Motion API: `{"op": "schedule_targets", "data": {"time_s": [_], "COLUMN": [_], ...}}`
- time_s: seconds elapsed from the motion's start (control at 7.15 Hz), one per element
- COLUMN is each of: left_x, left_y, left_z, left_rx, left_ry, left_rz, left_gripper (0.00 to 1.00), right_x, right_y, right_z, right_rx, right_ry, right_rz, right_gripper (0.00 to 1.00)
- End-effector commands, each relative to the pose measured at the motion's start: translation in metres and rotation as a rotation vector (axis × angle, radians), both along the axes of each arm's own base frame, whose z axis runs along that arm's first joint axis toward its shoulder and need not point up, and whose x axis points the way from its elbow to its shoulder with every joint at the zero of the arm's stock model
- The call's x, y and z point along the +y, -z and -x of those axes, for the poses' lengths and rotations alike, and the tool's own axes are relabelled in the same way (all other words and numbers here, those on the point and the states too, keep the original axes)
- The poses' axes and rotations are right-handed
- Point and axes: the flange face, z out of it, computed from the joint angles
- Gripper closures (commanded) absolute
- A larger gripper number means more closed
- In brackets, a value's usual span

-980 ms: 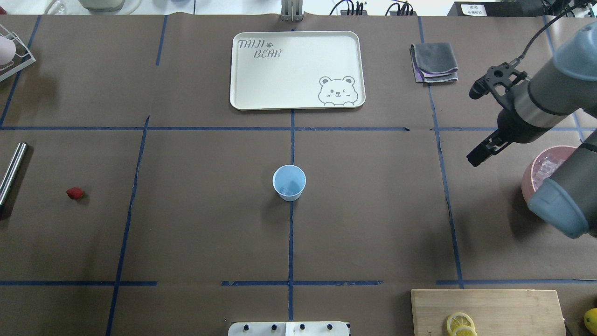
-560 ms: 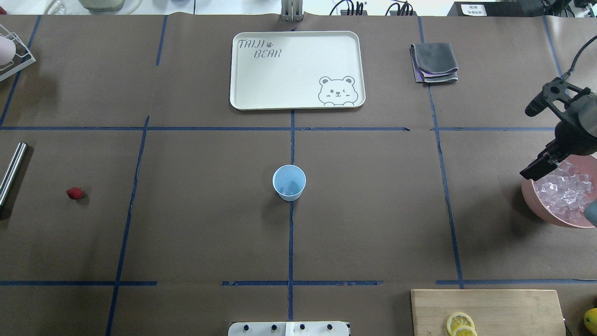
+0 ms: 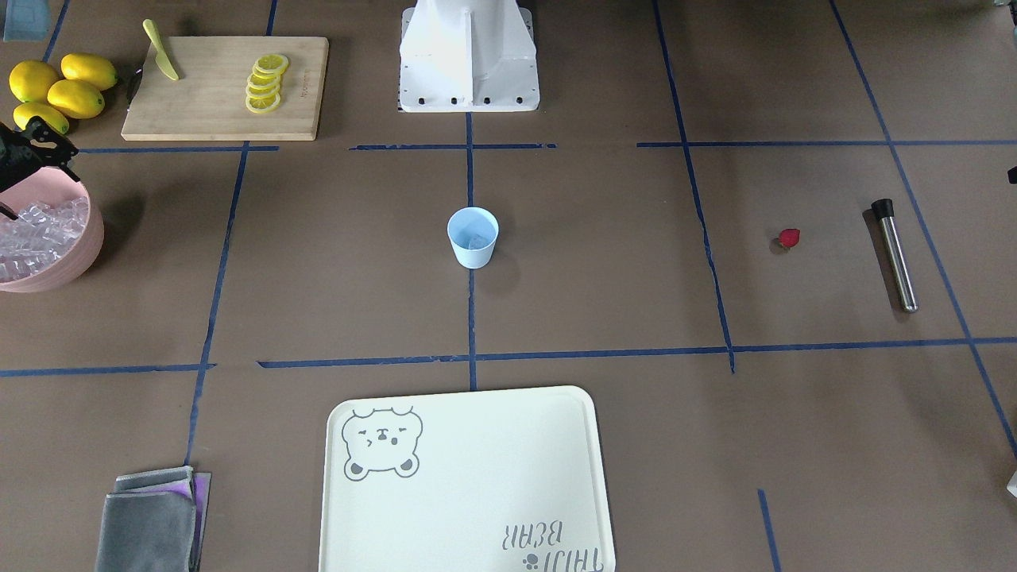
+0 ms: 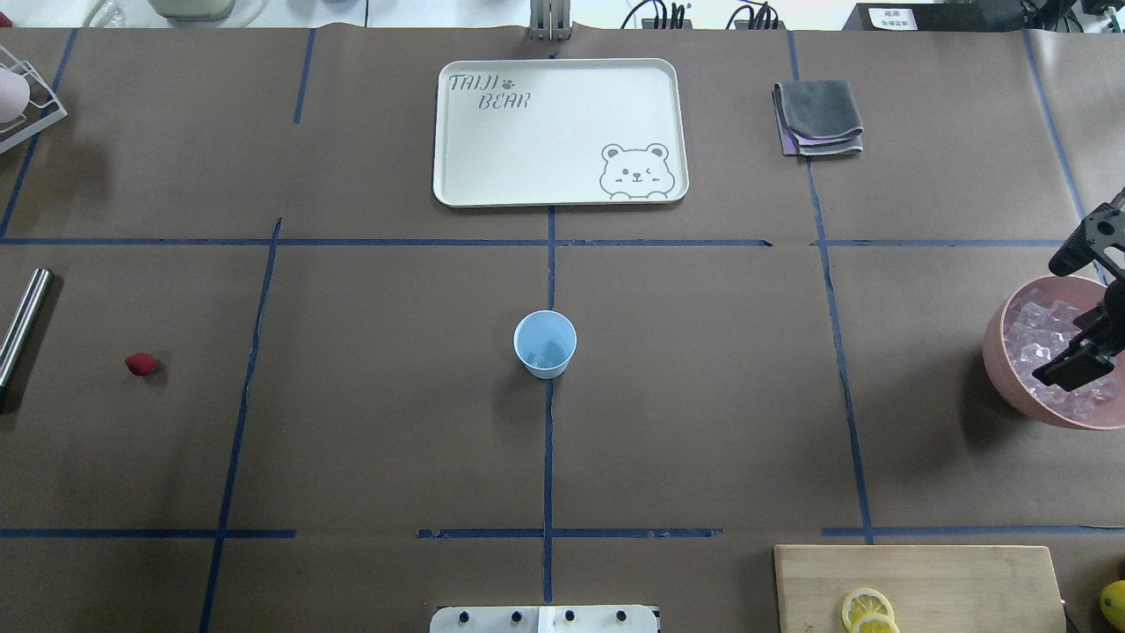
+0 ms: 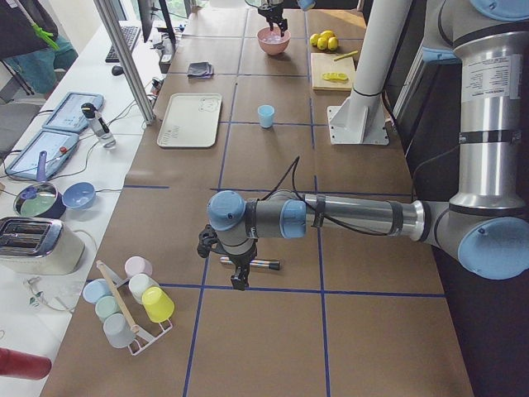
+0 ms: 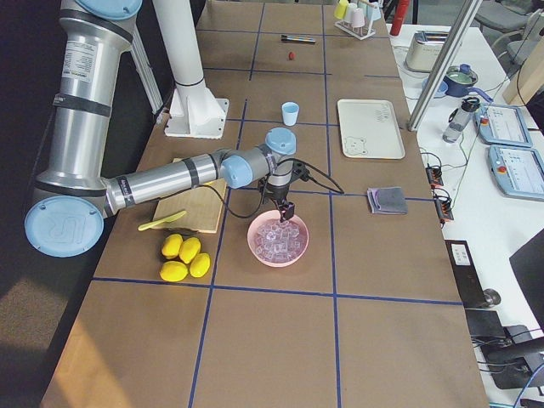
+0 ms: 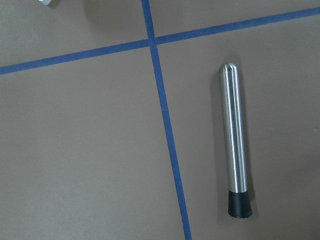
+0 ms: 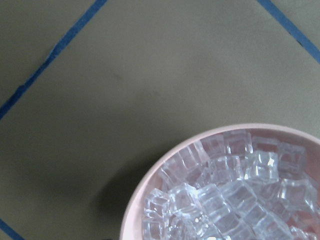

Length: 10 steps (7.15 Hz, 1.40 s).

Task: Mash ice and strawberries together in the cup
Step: 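Lower the right gripper into the bowl and grasp another ice cube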

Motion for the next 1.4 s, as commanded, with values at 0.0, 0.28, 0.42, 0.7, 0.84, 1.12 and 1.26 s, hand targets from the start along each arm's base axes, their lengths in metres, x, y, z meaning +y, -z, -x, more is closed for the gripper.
{"op": "schedule_targets", "data": {"time_s": [0.0,0.28,0.42,0.7,0.84,1.12,1.26], "left_x": [0.0,0.0,0.0,0.0,0.0,0.0,0.0], "left_y": [0.0,0.0,0.001,0.001,0.001,0.001,0.001], "left_z": [0.0,0.0,0.0,0.0,0.0,0.0,0.0], "left_rx": [0.0,0.0,0.0,0.0,0.0,0.0,0.0], "left_ry": [0.0,0.0,0.0,0.0,0.0,0.0,0.0], "left_rz": [0.0,0.0,-0.003,-0.002,-0.002,-0.002,-0.002], "left_gripper": [0.0,0.0,0.0,0.0,0.0,0.0,0.0], "right_x": [0.001,0.001,0.001,-0.003,-0.002,-0.003,-0.003], "right_y": [-0.03,-0.033,-0.036,-0.042,-0.042,-0.042,-0.042], "right_z": [0.0,0.0,0.0,0.003,0.003,0.003,0.003], "right_rx": [0.025,0.027,0.03,0.036,0.034,0.036,0.037], "right_ry": [0.018,0.017,0.018,0.019,0.02,0.019,0.02], "right_rz": [0.024,0.031,0.035,0.042,0.043,0.04,0.041], "right_gripper": [0.07,0.1,0.13,0.18,0.23,0.27,0.36]}}
